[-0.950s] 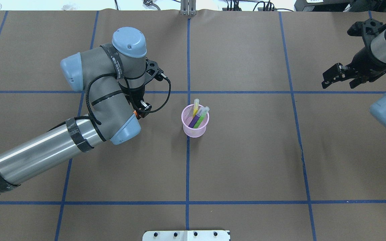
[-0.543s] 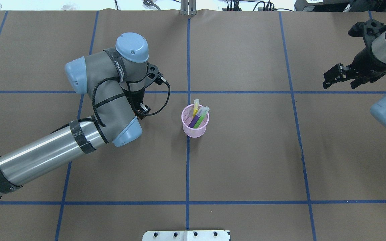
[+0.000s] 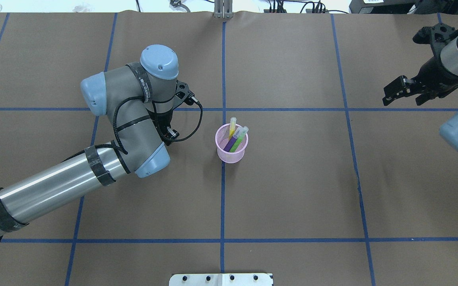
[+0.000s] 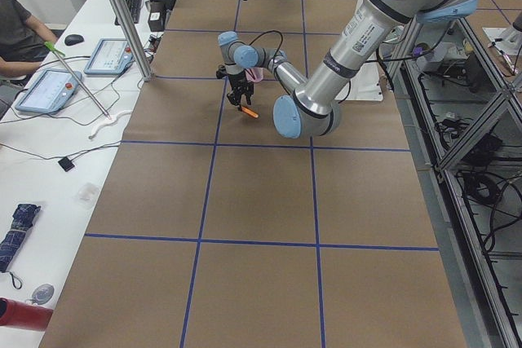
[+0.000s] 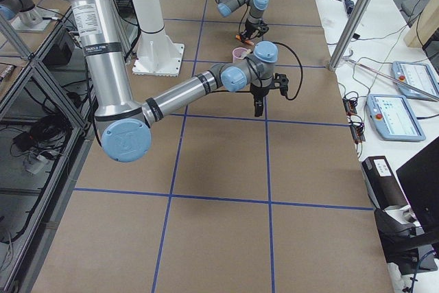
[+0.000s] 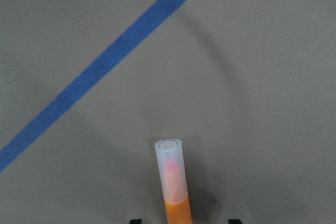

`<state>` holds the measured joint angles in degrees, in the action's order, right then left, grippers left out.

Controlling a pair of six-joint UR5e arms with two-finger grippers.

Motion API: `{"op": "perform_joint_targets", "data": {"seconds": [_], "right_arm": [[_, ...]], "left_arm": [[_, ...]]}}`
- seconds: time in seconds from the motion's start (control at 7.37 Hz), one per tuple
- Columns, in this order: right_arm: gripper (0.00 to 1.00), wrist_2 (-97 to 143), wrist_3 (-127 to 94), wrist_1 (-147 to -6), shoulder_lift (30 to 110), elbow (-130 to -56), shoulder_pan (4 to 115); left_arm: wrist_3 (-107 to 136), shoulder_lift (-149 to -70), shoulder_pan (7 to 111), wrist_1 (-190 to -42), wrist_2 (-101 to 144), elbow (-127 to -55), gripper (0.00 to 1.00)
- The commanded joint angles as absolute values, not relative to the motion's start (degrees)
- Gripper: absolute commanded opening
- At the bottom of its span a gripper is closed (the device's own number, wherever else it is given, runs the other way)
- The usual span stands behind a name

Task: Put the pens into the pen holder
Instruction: 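Lower the left gripper onto the orange marker and grasp it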

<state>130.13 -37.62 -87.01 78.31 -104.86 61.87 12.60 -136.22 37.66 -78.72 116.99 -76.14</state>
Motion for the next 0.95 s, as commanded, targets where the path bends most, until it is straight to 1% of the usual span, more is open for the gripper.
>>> {"op": "perform_joint_targets", "data": {"seconds": [0.0,0.14,0.27,0.41,0.54,0.68,0.81], "right_arm": [[0.98,130.17,-37.62,-87.01,78.31,-104.85,61.87],[0.98,130.17,-37.62,-87.01,78.31,-104.85,61.87],[0.98,130.17,-37.62,-87.01,78.31,-104.85,61.87],[0.98,130.17,-37.62,-87.01,78.31,-104.85,61.87],[0.98,130.17,-37.53,-87.01,78.31,-104.77,61.87],[0.98,130.17,-37.53,-87.01,78.31,-104.77,61.87],[0.98,130.25,-37.53,-87.01,78.22,-104.85,61.87]], "left_arm": [[12.39,-136.23,37.53,-78.66,116.72,-75.76,0.57],[12.31,-136.23,37.53,-78.66,116.63,-75.76,0.56],[12.3,-136.23,37.62,-78.66,116.63,-75.67,0.47],[12.22,-136.14,37.62,-78.66,116.54,-75.67,0.22],[12.22,-136.06,37.62,-78.58,116.54,-75.67,0.13],[12.3,-136.14,37.62,-78.4,116.54,-75.76,0.01],[12.65,-136.23,37.79,-78.22,116.54,-76.02,0.0]]}}
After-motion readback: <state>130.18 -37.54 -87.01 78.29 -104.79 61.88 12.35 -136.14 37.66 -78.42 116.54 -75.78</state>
